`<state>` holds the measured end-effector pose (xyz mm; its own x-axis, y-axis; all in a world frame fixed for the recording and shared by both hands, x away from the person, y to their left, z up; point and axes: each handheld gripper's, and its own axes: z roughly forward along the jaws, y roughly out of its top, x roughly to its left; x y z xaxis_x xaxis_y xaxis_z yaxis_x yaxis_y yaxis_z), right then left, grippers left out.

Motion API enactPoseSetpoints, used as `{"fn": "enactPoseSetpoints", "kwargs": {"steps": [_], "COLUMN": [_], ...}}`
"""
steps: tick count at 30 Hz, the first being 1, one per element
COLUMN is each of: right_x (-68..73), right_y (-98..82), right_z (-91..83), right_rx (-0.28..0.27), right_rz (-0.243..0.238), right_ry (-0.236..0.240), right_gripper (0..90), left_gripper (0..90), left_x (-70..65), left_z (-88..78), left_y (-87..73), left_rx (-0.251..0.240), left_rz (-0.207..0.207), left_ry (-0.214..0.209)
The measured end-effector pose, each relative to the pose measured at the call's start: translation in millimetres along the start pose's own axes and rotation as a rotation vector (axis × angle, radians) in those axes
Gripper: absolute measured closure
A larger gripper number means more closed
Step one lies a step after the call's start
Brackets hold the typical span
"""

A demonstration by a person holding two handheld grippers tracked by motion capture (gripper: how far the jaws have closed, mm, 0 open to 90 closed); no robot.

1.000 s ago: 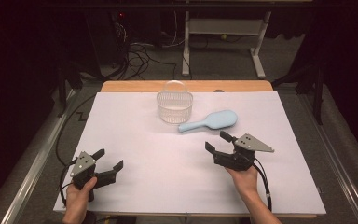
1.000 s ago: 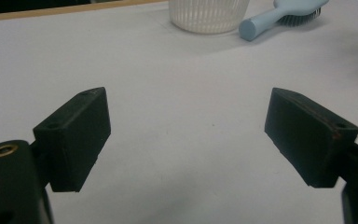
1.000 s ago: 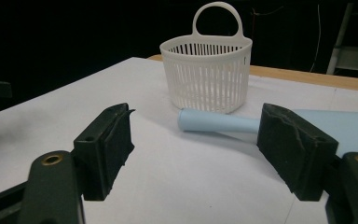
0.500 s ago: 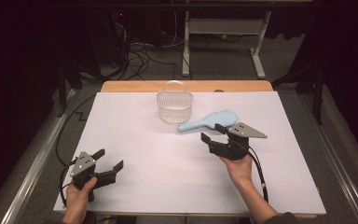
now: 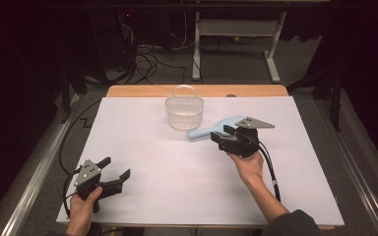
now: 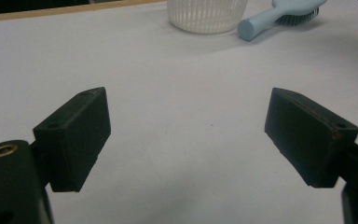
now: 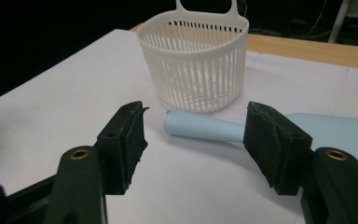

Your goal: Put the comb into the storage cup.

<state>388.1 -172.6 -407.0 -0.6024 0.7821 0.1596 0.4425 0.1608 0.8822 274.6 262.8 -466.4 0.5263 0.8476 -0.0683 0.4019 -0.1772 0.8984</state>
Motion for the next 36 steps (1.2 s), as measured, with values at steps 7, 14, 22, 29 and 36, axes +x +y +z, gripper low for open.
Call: {"fn": "enactPoseSetpoints", "kwargs": {"steps": [7,14,22,29,36], "right_x": [-5.0,-9.4,-11.4,-11.5,-13.3], "right_y": [12.3,25.7,39.6,47.8,50.8], "right_z": [8.5,15.7,34.2,52.4,71.2], "right_rx": [0.055,0.131,0.274,0.371,0.443], "right_rz": [0.003,0.003,-0.014,-0.003,0.010], "right_ry": [0.001,-0.009,-0.037,-0.054,-0.056], "right_gripper": [42.2,49.7,58.0,65.4,74.1], "left_gripper": [15.4,15.4,15.4,15.4,15.4], "left_x": [0.0,0.4,0.0,-0.7,-1.2], "left_z": [0.0,-1.3,-0.7,-1.3,-1.0], "left_y": [0.0,0.2,0.3,0.9,0.9], "left_rx": [0.002,0.007,0.010,0.001,0.006], "left_rz": [0.002,0.014,0.018,0.029,0.032], "left_ry": [-0.001,0.011,0.010,0.010,0.007]}}
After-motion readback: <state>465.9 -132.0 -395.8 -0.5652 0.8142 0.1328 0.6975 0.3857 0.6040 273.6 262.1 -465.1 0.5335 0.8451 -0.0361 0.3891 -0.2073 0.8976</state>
